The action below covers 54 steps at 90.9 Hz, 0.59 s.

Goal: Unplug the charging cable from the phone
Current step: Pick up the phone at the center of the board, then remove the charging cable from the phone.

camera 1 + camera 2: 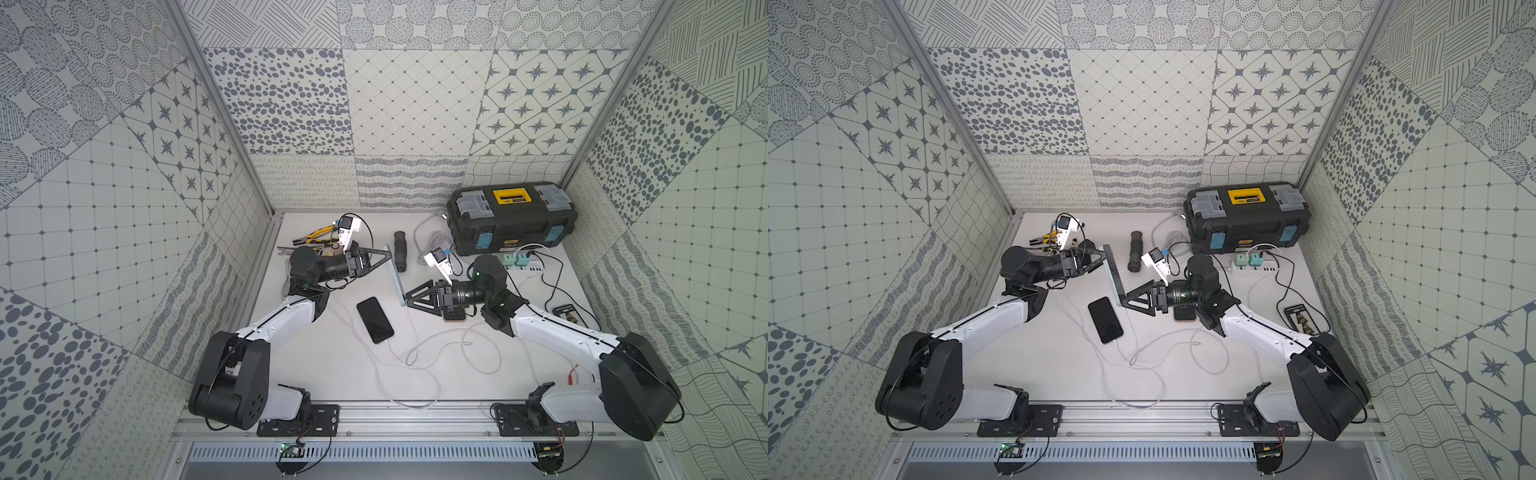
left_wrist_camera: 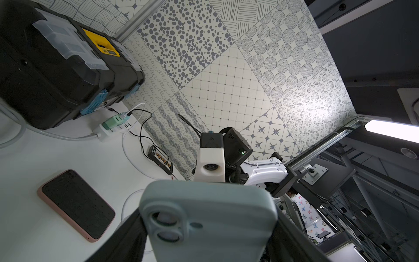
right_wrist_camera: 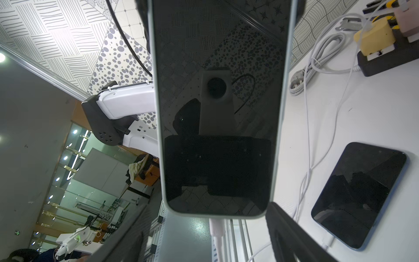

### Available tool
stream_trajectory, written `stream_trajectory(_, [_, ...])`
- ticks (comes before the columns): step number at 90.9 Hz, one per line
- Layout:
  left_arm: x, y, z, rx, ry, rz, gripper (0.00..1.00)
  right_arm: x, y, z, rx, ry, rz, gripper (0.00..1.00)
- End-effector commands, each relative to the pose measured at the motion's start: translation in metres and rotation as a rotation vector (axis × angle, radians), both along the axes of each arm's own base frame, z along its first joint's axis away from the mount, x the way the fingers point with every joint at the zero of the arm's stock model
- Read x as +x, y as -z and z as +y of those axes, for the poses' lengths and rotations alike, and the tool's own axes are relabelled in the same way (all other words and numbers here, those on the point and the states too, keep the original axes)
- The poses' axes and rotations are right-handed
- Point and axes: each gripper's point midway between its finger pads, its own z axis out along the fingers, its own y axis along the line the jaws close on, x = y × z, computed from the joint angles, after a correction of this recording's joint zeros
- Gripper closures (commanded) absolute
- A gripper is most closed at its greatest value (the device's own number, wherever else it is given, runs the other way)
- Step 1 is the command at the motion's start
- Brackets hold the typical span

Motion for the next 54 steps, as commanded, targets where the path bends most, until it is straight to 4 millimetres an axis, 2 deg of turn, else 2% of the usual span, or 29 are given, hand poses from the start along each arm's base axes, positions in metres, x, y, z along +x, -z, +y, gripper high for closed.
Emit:
stream_trajectory(1, [-0.003,-0.027,0.004,-0.025,-0.023,-0.134,0.99,-0.01,-0.004,-0.003,0.033,-0.032,-0.062,0.25])
stream_trajectory(30, [0.001,-0.03,0.008,-0.03,-0.038,-0.131,1.0,-0.022,0.014,-0.003,0.024,-0.066,-0.041,0.48])
stream_trajectory(47, [0.002,-0.029,0.009,-0.031,-0.042,-0.125,1.0,-0.026,0.024,-0.004,0.012,-0.074,-0.027,0.58])
stream_trajectory(54, [0.003,-0.029,0.01,-0.032,-0.046,-0.123,1.0,-0.027,0.028,-0.004,0.007,-0.076,-0.023,0.66])
